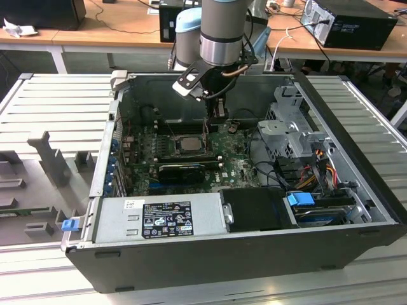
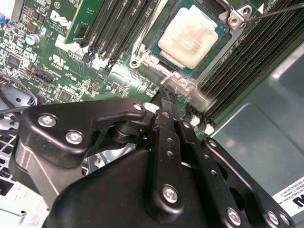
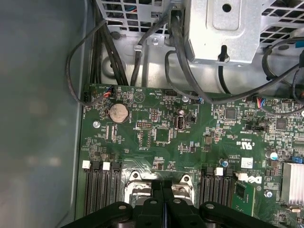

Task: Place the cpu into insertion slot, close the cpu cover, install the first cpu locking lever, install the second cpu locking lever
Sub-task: 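Close the cpu cover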

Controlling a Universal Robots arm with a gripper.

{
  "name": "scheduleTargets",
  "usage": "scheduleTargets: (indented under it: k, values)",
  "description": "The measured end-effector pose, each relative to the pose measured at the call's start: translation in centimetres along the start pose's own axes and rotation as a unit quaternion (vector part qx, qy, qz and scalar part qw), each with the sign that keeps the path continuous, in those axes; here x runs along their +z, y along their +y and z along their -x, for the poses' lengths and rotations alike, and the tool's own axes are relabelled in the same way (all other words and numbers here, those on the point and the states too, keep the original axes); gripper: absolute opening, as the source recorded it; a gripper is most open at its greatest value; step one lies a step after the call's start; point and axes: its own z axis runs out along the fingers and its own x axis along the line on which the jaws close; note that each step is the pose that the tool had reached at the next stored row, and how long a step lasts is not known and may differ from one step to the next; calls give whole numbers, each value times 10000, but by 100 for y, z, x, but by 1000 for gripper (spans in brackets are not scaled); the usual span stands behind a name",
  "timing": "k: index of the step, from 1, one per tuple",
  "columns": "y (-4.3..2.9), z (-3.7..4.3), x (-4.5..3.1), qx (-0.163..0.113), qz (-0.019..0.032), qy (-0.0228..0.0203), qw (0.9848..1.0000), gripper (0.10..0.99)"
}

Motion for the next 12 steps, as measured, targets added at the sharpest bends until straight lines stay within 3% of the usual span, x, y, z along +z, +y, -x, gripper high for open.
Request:
scheduleTargets:
  k: [12]
  values:
    - [-74, -5, -1, 1, 0, 2, 10000, 106]
